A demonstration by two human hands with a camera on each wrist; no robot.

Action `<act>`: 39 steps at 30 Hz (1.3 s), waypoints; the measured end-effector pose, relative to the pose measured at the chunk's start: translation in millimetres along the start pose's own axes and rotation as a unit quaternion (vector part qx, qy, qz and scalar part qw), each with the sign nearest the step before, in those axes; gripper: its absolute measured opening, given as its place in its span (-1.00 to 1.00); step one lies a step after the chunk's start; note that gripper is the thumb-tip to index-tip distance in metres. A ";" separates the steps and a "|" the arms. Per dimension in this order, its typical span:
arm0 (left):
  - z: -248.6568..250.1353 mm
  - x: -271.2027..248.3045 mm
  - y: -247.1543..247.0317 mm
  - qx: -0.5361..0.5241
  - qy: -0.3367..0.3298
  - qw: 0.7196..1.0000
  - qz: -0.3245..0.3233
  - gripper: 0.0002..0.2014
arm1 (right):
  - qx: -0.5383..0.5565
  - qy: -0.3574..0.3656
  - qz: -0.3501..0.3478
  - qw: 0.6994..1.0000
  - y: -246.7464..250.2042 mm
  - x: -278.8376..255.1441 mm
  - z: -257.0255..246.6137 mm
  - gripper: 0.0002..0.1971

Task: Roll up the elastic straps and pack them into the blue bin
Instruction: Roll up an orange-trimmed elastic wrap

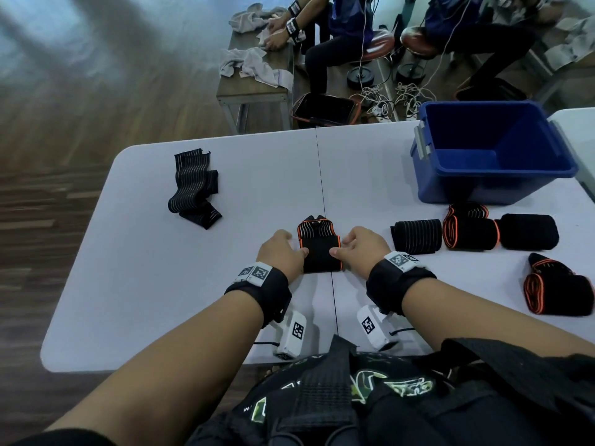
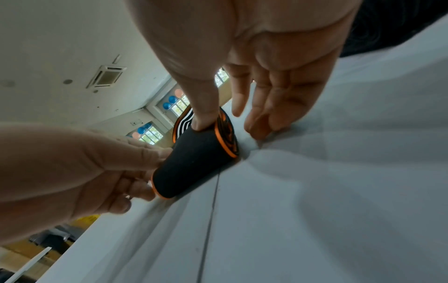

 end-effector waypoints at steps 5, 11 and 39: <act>-3.0 -6.1 2.0 -0.019 -0.061 0.998 0.003 -0.71 | 0.006 0.043 0.005 0.999 -7.0 -9.7 -6.2 -0.80; -1.6 -18.6 -0.1 -0.046 -0.082 0.996 0.001 -0.84 | -0.060 0.030 0.007 0.998 -2.9 -23.9 5.0 -0.80; 168.5 34.7 -104.0 0.227 -0.421 0.867 -0.139 -0.45 | 0.008 -0.237 0.226 0.945 89.1 -102.0 187.5 -0.33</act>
Point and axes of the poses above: each hand's wrist, its own x-axis towards the middle knuckle, its own y-axis out of the back of the hand, z = x × y, the point moved 1 cm from there along x, towards the middle knuckle, and after that the axes turned 12 degrees about -y, right-handed, at the moved point
